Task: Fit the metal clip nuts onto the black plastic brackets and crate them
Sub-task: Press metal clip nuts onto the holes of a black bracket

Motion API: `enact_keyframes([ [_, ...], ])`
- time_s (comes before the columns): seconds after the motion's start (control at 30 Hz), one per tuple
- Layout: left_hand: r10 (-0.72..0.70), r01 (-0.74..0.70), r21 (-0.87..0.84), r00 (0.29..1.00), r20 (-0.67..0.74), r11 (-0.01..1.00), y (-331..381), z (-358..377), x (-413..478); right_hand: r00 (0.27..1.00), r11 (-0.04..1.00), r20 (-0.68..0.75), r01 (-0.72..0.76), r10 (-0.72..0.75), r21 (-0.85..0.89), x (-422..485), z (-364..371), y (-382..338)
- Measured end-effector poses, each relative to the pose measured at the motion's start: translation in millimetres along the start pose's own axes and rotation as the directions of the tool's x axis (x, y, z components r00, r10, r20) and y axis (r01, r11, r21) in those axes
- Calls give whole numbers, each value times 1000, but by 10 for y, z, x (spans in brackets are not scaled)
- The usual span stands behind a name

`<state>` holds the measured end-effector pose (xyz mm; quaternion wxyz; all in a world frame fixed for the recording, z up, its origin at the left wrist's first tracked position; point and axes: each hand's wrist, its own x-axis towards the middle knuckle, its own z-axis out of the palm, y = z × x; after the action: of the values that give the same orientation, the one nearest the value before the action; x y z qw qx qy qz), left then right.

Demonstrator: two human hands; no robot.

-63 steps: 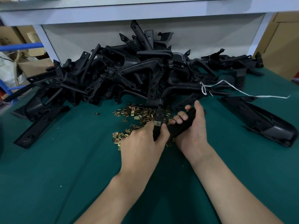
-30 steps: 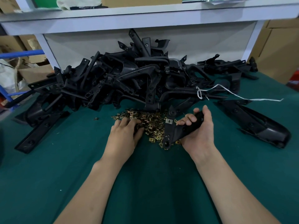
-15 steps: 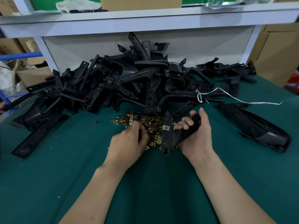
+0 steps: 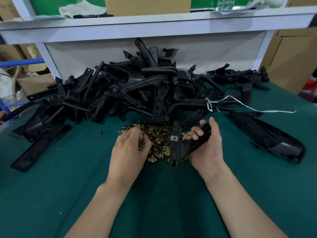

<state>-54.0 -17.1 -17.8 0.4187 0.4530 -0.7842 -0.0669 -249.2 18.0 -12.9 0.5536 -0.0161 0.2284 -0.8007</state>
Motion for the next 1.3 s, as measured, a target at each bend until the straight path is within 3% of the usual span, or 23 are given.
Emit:
enact_keyframes([
  [0.23,-5,39,-273,992,122,961,98,28,-65,1000,1000,-15,16,-16,26,17,-8,-30],
  [0.53,-68,244,-564,947,314,789,373,14,-161,1000,998,-11,28,-27,59,31,-20,-76],
  [0.9,-97,376,-699,909,405,608,411,-20,-137,999,996,-9,43,-42,78,41,-32,-82],
  [1.3,-64,410,-709,886,460,573,443,-49,-138,999,996,-16,51,-50,71,54,-63,-96],
])
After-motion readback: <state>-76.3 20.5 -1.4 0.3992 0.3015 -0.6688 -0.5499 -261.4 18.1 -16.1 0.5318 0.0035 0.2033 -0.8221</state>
